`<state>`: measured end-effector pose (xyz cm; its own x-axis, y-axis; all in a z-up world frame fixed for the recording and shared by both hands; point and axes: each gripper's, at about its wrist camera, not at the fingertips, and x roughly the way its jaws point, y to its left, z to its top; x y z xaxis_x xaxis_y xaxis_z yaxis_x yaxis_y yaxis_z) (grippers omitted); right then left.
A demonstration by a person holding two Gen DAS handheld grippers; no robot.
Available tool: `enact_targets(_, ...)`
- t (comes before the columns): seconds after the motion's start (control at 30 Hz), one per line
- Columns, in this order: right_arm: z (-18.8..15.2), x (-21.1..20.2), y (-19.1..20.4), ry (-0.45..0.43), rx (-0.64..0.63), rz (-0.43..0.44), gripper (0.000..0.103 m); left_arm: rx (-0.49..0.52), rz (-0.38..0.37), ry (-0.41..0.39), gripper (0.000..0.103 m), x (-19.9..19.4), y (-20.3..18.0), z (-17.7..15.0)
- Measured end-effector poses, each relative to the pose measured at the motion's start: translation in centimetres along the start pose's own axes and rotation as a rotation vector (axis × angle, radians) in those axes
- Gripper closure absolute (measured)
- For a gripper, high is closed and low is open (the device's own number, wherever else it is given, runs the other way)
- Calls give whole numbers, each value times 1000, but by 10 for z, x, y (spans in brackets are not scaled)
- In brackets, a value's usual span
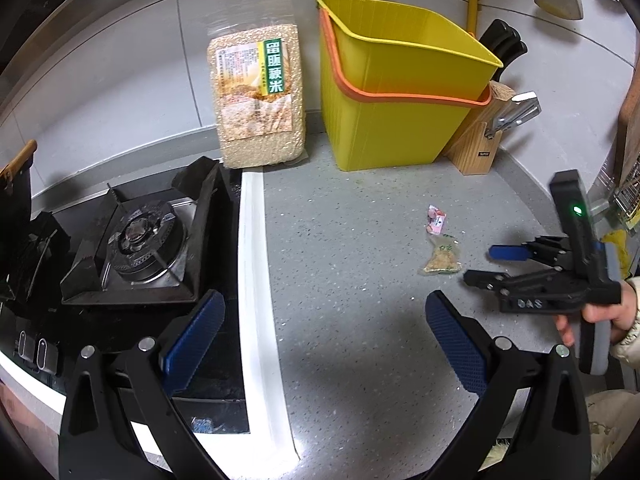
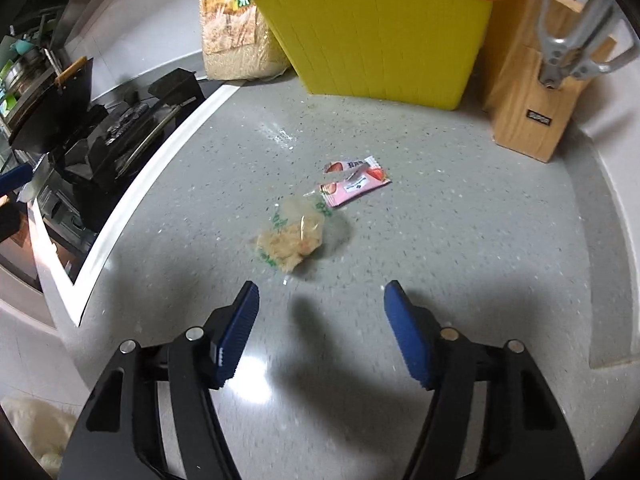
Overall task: Collect trash
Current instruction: 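Move the open right gripper to the clear green-printed bag and grasp it, then grasp the pink candy wrapper with the left gripper while the right gripper holds the bag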
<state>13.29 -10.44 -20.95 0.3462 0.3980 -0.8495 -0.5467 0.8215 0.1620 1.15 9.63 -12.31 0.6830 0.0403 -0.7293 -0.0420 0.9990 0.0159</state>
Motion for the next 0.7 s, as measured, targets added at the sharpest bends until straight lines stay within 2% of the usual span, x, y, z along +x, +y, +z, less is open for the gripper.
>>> enact_targets(0.23, 19, 19, 18, 18, -63, -5, 40, -32, 18, 6, 4, -4, 9, -8)
enact_targets(0.4, 28, 32, 29, 48, -85, -23, 62, -47, 25, 8, 4, -6, 16, -11)
enact_targets(0.47, 28, 32, 30, 51, -81, -26, 66, -51, 26, 8, 4, -7, 17, -12)
enact_targets(0.5, 27, 32, 29, 56, -71, -18, 71, -51, 26, 8, 4, -7, 17, -13)
enact_targets(0.7, 21, 23, 26, 49, -44, -17, 78, -42, 10, 16, 4, -2, 13, -12)
